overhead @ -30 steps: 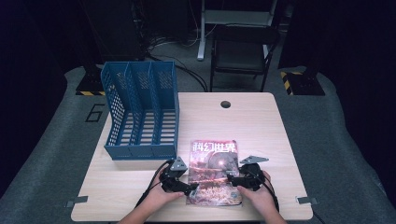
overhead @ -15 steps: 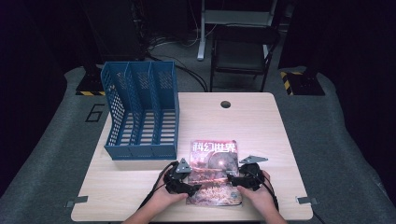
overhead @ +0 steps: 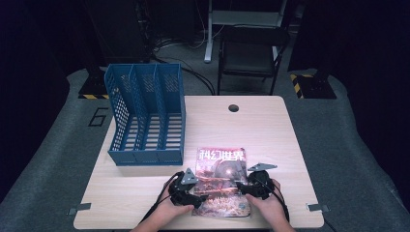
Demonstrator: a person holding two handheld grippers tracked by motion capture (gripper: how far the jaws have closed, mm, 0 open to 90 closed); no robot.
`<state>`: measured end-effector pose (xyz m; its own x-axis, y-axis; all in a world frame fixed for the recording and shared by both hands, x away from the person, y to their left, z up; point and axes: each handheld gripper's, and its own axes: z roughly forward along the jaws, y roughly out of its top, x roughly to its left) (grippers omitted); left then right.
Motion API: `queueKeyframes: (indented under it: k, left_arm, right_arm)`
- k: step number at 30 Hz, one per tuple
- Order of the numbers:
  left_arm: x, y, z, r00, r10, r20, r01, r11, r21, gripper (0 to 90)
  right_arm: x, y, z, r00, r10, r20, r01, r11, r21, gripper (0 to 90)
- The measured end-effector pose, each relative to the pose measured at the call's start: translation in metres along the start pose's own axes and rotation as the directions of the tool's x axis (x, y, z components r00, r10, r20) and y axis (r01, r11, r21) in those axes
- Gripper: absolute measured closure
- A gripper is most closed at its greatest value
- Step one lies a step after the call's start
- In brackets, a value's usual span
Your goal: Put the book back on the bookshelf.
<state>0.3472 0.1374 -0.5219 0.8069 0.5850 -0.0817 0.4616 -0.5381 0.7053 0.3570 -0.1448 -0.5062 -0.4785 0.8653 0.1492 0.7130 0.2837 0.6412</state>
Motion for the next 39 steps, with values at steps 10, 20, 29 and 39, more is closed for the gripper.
queueKeyframes:
  k: [10,20,29,39]
  left_arm:
    - [0.001,-0.002,0.000,0.9999,0.005,0.012,-0.005,0.9999,-0.014,22.0]
    - [-0.003,-0.003,0.000,0.9998,-0.011,-0.014,0.011,0.9997,-0.023,22.2]
    - [-0.007,-0.003,0.000,0.9995,-0.016,-0.027,0.016,0.9996,-0.025,22.1]
    - [-0.006,-0.004,0.001,0.9995,-0.013,-0.029,0.012,0.9992,-0.038,22.0]
  right_arm:
    - [-0.006,0.003,0.008,0.9981,0.059,-0.014,-0.060,0.9979,-0.023,38.8]
    - [-0.009,0.005,0.014,0.9990,0.042,0.016,-0.041,0.9980,-0.048,36.3]
    - [-0.008,0.005,0.015,0.9958,0.091,-0.009,-0.092,0.9934,-0.069,33.2]
    - [-0.007,0.006,0.015,0.9913,0.131,-0.013,-0.131,0.9891,-0.067,31.4]
